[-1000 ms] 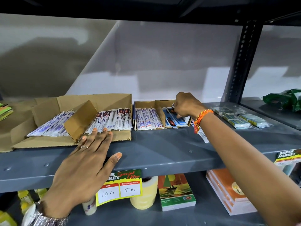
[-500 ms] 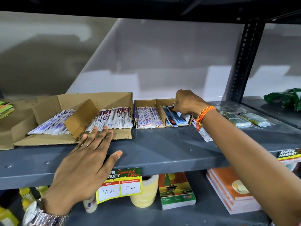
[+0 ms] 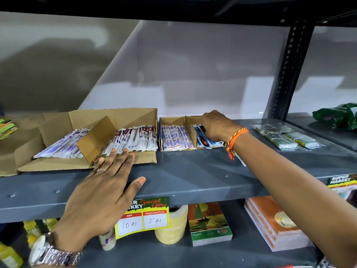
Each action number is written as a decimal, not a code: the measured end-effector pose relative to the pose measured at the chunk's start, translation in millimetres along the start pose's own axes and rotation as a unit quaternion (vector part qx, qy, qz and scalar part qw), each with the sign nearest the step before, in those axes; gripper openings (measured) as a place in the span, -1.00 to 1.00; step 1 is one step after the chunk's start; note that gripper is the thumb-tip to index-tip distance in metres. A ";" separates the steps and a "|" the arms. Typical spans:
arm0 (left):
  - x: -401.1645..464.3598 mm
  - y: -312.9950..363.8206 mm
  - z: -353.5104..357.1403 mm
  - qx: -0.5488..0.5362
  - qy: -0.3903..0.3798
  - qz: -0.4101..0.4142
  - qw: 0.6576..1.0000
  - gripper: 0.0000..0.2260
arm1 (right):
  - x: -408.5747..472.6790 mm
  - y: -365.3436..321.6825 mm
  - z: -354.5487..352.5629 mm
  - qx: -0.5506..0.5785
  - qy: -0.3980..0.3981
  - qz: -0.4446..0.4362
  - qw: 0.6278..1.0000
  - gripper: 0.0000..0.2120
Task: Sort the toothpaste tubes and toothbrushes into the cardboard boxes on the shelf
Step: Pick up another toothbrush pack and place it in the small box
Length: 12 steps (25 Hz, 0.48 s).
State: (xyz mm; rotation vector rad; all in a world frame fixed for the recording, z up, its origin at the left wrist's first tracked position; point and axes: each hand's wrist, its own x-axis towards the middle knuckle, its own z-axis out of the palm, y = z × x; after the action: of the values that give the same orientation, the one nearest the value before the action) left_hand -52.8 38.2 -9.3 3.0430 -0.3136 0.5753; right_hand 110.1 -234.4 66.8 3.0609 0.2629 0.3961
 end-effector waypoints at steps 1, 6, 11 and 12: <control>-0.1 -0.2 0.0 -0.002 0.001 -0.001 1.000 -0.23 | -0.6 -0.1 -1.1 -0.006 0.005 -0.005 1.000 -0.82; 0.4 -1.0 0.8 -0.001 -0.001 0.000 1.000 -0.24 | -5.5 3.7 -7.7 -0.030 0.006 -0.002 1.000 -0.84; 0.3 -1.8 1.1 -0.010 -0.009 -0.005 1.000 -0.23 | -16.9 33.5 -26.9 0.192 -0.024 -0.007 0.981 -0.76; 0.3 -1.8 1.3 -0.012 -0.009 -0.006 1.000 -0.22 | -25.6 42.6 -29.4 0.246 0.034 0.025 0.968 -0.78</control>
State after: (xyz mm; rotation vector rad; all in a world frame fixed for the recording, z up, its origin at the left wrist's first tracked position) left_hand -51.7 39.8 -10.4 3.0272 -0.3002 0.5399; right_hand 85.0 -280.1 91.6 3.5499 0.3327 0.5063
